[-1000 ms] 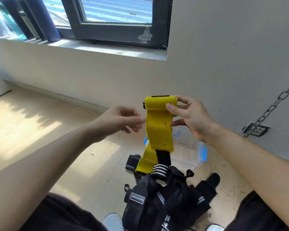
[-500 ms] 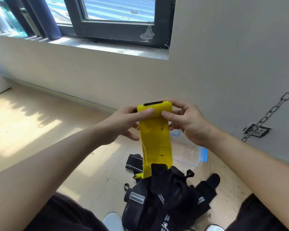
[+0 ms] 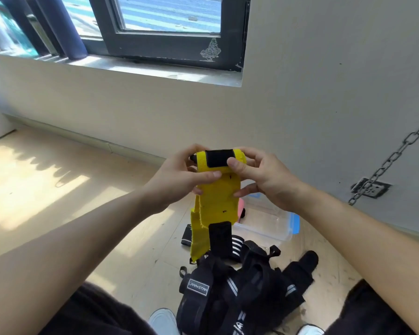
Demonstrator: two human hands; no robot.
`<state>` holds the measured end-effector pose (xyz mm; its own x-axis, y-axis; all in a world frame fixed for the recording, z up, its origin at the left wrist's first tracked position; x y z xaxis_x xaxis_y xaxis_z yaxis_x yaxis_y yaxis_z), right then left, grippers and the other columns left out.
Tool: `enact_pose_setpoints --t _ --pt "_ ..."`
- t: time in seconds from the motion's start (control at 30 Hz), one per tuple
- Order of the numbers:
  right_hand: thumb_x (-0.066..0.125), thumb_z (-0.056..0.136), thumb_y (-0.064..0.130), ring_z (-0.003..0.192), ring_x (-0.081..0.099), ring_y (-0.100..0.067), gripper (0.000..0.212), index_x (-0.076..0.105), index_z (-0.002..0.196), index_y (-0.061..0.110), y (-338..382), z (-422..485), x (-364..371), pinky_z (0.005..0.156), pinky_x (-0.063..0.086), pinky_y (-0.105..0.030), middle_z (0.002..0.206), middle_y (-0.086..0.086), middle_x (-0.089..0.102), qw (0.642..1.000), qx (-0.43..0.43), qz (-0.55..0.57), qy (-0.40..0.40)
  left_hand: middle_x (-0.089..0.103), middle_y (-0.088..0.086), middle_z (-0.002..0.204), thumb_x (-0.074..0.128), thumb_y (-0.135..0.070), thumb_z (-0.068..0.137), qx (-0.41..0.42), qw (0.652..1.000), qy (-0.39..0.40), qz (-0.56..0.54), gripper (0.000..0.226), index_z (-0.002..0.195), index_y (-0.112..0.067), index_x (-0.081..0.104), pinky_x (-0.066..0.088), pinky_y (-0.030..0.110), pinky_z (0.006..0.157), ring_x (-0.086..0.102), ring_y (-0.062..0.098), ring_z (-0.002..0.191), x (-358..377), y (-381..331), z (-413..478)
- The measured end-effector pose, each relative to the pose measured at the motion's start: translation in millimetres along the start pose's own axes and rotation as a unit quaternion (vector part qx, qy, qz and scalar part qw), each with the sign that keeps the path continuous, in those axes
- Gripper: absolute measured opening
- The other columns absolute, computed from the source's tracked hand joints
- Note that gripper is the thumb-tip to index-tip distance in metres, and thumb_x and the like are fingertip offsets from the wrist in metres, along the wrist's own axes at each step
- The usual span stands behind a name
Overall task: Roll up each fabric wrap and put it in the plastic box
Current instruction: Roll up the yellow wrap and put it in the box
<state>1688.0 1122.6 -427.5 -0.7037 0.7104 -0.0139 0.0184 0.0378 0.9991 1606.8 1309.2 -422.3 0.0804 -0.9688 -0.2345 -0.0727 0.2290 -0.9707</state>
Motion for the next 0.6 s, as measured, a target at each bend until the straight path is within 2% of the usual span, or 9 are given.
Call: enact_pose_setpoints --t 0.07,0.17,0.3,0.43,0.6 --pt "0.067 0.092 0.024 0.091 0.073 -0.017 0.032 0.065 0.123 0.015 0.0 0.3 -1.0 0.063 0.061 -0.031 0.100 -0.003 0.075 1.000 -0.005 0.010 -0.005 0.068 0.010 0.111 0.081 -0.035 0.076 0.009 1.000 -0.006 -0.004 0.049 0.120 -0.026 0.064 0.057 0.029 0.066 0.070 0.028 0.104 1.8 0.1 0.9" --pt "0.069 0.091 0.019 0.096 0.073 -0.022 0.034 0.064 0.125 0.014 -1.1 0.7 -3.4 0.067 0.062 -0.033 0.106 -0.008 0.075 1.000 -0.016 0.019 -0.016 0.069 0.007 0.114 0.079 -0.030 0.081 -0.011 1.000 -0.001 -0.029 0.047 0.125 -0.024 0.062 0.060 0.032 0.068 0.070 0.025 0.107 4.6 -0.9 1.9" --pt "0.069 0.092 0.011 0.099 0.073 -0.022 0.032 0.063 0.123 0.018 -3.6 -0.9 -5.3 0.071 0.063 -0.036 0.107 -0.009 0.074 0.999 -0.032 0.022 -0.024 0.070 0.004 0.122 0.068 -0.051 0.084 -0.059 0.996 0.018 -0.060 0.052 0.128 -0.025 0.064 0.062 0.035 0.074 0.069 0.026 0.113 7.2 -4.4 1.9" --pt "0.069 0.091 0.004 0.104 0.071 -0.027 0.041 0.060 0.129 0.013 -4.5 -1.7 -4.1 0.074 0.061 -0.034 0.111 -0.017 0.072 0.998 -0.052 0.019 -0.016 0.071 0.002 0.122 0.061 -0.066 0.079 -0.080 0.996 0.023 -0.020 0.061 0.127 -0.029 0.065 0.064 0.040 0.078 0.068 0.024 0.113 7.6 -6.1 1.7" --pt "0.071 0.089 0.002 0.105 0.070 -0.028 0.044 0.061 0.130 0.016 -2.6 -3.1 -3.1 0.074 0.063 -0.037 0.112 -0.014 0.071 0.998 -0.060 0.002 -0.010 0.071 0.003 0.117 0.062 -0.057 0.083 -0.051 0.999 0.019 0.006 0.058 0.130 -0.023 0.063 0.063 0.034 0.073 0.068 0.021 0.110 7.6 -7.3 -0.4"
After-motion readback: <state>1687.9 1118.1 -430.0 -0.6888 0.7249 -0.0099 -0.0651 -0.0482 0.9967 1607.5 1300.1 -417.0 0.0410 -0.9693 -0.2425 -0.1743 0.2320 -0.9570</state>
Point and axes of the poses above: each hand's wrist, its own z-axis towards the middle knuckle, its own x-axis out of the palm, y = z × x, the point moved 2 cm from there along z, towards the middle knuckle
